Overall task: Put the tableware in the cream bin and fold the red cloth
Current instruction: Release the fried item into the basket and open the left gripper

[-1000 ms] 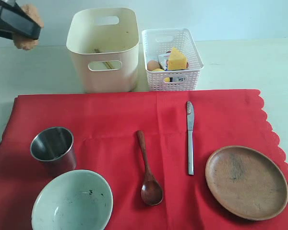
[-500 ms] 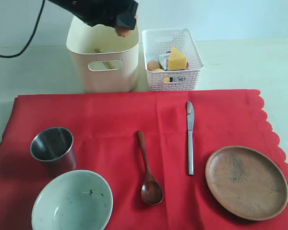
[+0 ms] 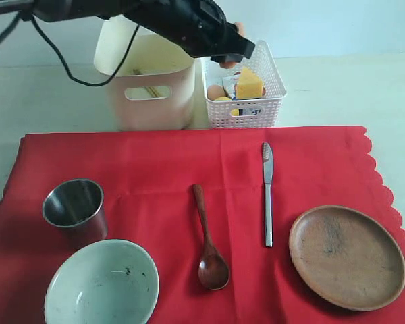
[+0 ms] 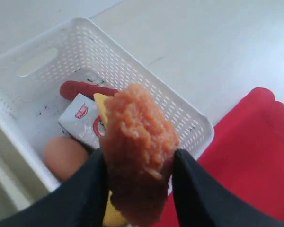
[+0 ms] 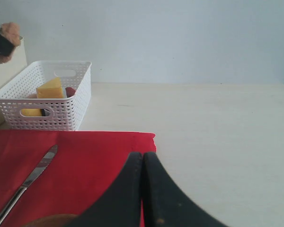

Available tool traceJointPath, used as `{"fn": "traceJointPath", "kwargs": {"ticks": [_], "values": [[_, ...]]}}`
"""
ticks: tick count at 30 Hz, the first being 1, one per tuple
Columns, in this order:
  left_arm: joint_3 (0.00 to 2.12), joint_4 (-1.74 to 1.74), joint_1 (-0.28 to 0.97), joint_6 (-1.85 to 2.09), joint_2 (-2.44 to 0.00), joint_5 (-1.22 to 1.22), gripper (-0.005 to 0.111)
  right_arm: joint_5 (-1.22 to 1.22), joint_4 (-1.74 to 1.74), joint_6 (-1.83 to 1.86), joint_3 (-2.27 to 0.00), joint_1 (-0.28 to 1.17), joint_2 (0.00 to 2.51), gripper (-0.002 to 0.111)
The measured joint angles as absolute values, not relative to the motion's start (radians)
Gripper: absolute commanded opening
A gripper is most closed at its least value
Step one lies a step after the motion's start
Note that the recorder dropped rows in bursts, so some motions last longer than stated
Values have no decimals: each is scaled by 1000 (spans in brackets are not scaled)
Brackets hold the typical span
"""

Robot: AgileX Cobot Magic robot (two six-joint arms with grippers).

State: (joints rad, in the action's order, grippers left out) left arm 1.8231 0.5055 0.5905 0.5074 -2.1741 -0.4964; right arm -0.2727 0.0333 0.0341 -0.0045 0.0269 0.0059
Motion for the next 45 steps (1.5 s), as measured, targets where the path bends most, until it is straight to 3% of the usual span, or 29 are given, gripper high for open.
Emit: {"fn": "traceJointPath", "kwargs": {"ticks": [12,20,24,32,45], "values": [[1927,475,604,518,-2357,-367,3,-258,33,34,-5,27,6,0],[1939,454,604,526,-2378,-343,46,-258,33,34,-5,27,6,0],[1939,452,604,526,-2378,-339,57,-258,33,34,-5,27,6,0],[1939,416,604,526,-2367,-331,64,-258,33,34,-5,27,6,0],[1939,347,604,526,-2237,-313,60,-258,33,34,-5,27,6,0]]}}
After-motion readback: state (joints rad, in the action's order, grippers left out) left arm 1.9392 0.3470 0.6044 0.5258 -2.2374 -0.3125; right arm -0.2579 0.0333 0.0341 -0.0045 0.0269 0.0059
